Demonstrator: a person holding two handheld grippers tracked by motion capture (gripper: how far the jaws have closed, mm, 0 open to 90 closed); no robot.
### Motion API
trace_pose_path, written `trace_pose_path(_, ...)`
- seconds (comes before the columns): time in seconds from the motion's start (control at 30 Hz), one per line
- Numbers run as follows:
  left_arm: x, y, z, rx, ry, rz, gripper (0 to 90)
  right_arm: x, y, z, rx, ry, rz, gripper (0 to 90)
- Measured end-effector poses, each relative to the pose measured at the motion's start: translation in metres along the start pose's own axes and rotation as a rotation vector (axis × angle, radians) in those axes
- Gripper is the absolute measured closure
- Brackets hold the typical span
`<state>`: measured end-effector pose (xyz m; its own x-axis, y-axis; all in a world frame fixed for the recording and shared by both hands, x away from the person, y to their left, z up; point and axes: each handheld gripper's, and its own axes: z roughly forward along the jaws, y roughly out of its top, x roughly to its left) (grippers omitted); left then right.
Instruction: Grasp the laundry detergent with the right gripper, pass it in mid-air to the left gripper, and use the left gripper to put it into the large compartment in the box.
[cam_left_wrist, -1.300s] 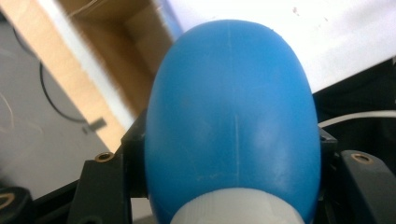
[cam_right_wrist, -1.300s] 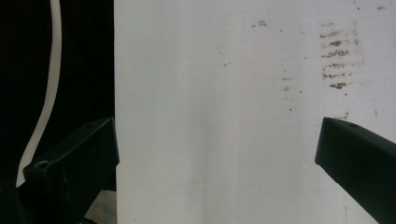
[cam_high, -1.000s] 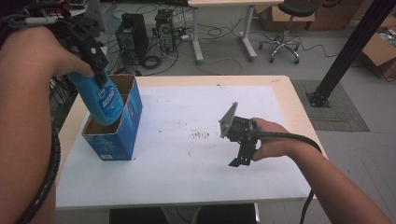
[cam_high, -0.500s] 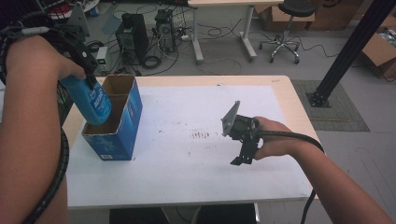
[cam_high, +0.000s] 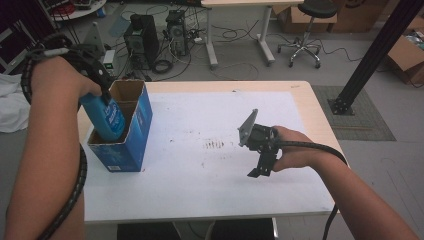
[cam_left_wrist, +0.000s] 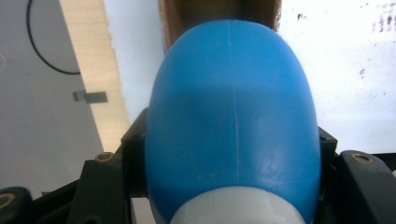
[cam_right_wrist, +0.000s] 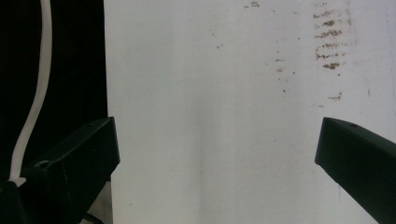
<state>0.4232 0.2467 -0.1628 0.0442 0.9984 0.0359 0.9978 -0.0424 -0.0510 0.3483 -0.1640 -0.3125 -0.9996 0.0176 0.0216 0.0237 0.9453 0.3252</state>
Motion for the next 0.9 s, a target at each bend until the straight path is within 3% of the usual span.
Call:
trace_pose_path(0.5, -0.009, 0.014, 0.063, 0.037, 0.005, 0.008, 38.8, -0.001, -0.006, 0.005, 0.006, 0.008, 0.008, 0.0)
trace_pose_path(0.9, -0.004, 0.023, 0.094, 0.053, -0.002, 0.004, 38.9, -0.001, -0.009, 0.007, 0.006, 0.012, 0.018, 0.0)
